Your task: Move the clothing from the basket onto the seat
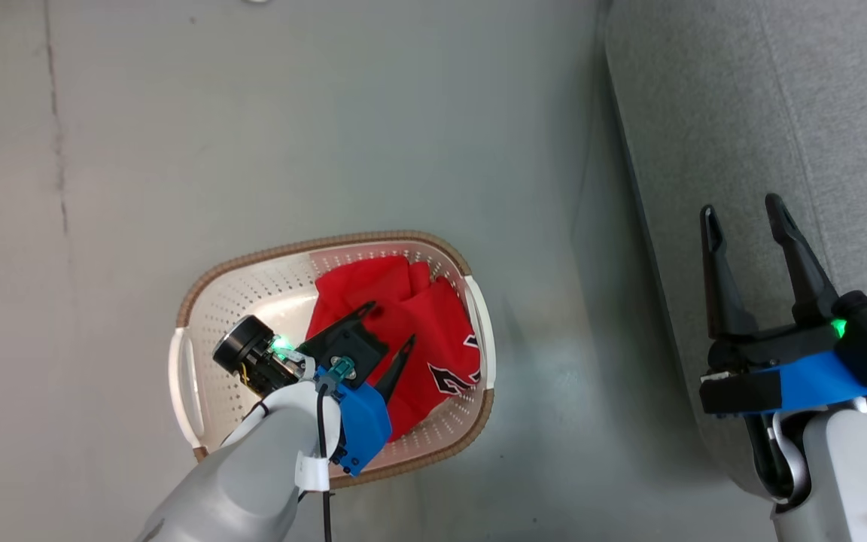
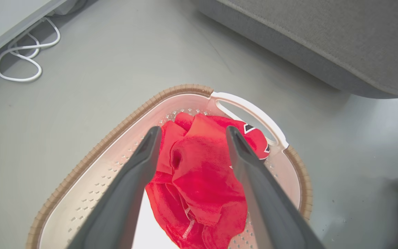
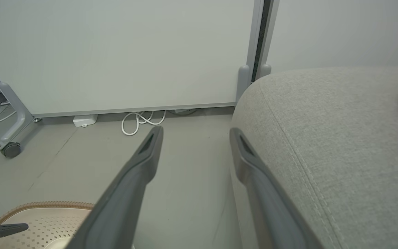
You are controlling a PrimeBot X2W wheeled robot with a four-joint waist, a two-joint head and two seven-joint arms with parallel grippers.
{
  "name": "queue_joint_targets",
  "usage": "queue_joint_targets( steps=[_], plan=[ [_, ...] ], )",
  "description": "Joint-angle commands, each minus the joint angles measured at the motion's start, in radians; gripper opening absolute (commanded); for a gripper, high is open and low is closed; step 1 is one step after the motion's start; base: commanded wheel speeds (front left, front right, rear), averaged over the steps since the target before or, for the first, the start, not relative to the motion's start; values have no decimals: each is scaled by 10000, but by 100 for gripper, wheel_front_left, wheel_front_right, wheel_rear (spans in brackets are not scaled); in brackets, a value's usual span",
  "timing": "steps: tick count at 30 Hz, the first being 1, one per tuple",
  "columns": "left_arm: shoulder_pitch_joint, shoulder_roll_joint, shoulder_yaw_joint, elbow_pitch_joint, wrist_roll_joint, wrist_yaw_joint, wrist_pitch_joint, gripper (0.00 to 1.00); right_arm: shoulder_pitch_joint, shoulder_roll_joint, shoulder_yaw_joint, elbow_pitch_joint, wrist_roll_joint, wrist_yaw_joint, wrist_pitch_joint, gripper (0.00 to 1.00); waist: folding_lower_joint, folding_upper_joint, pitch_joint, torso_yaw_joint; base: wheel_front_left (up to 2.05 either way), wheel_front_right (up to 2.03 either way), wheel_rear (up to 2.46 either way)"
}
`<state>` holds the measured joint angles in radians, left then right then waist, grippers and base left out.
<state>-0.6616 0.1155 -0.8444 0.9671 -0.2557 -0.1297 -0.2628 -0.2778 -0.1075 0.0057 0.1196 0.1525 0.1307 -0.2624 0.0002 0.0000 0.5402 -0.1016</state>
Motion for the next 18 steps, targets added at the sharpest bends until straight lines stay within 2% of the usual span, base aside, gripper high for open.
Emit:
queue_joint_targets(
  steps=[1,12,18],
  plan=[
    [-353,-10,-302,276,-220,-8,-30,100,-266,-78,18,-73,-30,1,-38,100,-2,0,480,-87,0,0,0],
    [-1506,-184,-2095,1788,-1607,-9,211,100,-954,-157,5,-386,-115,1,-38,100,-2,0,1845,-137,0,0,0],
    [-1987,-146,-2684,2115,-2494,-9,611,100,-1262,-139,-2,-595,-155,1,-38,100,-2,0,2532,-123,0,0,0]
  ],
)
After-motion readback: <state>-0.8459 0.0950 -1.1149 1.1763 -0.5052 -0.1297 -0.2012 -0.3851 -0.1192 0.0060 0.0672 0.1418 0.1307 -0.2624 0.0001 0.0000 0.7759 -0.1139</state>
